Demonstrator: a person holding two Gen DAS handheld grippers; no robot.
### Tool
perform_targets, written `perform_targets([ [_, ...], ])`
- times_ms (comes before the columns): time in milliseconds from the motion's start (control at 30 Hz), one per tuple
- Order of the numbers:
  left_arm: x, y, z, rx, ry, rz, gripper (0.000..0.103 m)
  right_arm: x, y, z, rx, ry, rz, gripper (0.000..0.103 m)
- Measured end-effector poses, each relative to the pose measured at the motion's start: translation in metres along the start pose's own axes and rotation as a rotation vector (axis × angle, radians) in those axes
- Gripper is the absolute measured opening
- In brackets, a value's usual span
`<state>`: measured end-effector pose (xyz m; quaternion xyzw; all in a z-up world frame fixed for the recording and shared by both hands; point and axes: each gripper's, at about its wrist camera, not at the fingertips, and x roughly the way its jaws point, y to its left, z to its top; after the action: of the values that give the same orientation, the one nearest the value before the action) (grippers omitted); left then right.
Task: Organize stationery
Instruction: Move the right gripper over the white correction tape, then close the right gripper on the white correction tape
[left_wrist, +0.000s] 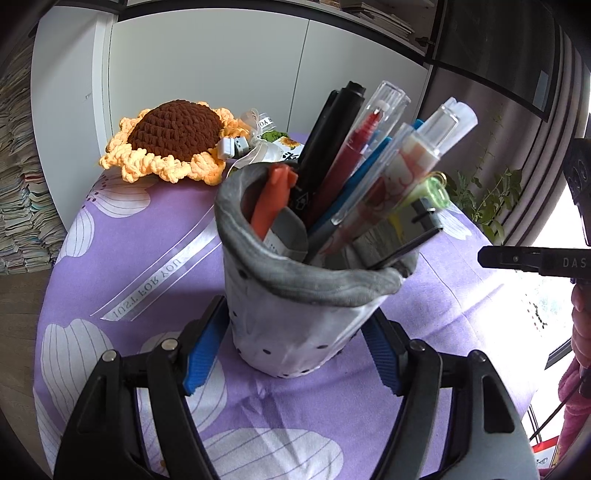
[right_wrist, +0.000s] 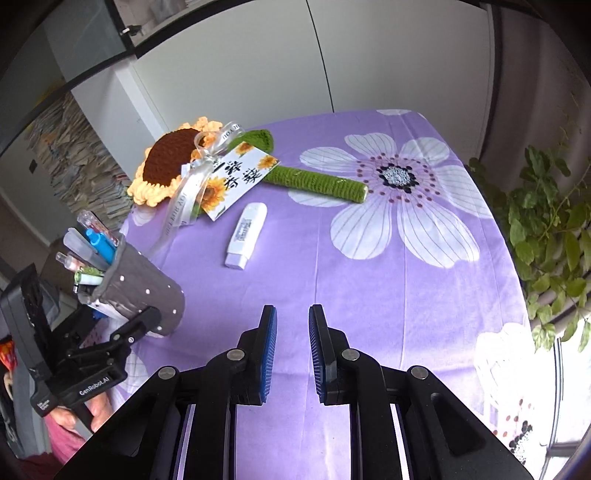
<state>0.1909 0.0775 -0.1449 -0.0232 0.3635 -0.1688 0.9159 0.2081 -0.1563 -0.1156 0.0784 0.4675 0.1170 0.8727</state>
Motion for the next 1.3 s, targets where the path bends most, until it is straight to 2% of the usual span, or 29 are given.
perform_targets([
  [233,-0.003,0.012,0.002,-0.069,-0.018,0.053,0.071,0.006,0.005,-0.001,-0.014,0.02,-0.003,0.017],
  [433,-0.004,0.011,0.0,-0.067,-0.011,0.055,0.072,0.02,0.023,0.003,-0.063,0.036,-0.016,0.018],
  [500,-0.003,0.011,0.001,-0.068,-0.009,0.054,0.072,0.025,0.027,0.006,-0.069,0.046,-0.019,0.021],
  [567,-0.003,0.011,0.001,-0.068,-0.009,0.054,0.072,0.03,0.032,0.01,-0.076,0.045,-0.033,0.029],
  [900,-0.005,0.015,0.002,-0.09,-0.017,0.076,0.072,0.068,0.069,0.034,-0.136,0.052,-0.079,0.032],
  [1100,-0.005,0.016,0.002,-0.09,-0.017,0.078,0.072,0.088,0.076,0.049,-0.105,0.035,-0.107,0.033],
  [1200,-0.005,0.016,0.002,-0.09,-0.017,0.078,0.072,0.098,0.077,0.055,-0.089,0.05,-0.104,0.036],
  [1300,-0.005,0.016,0.002,-0.09,-0.016,0.078,0.072,0.109,0.075,0.056,-0.078,0.066,-0.145,0.037],
])
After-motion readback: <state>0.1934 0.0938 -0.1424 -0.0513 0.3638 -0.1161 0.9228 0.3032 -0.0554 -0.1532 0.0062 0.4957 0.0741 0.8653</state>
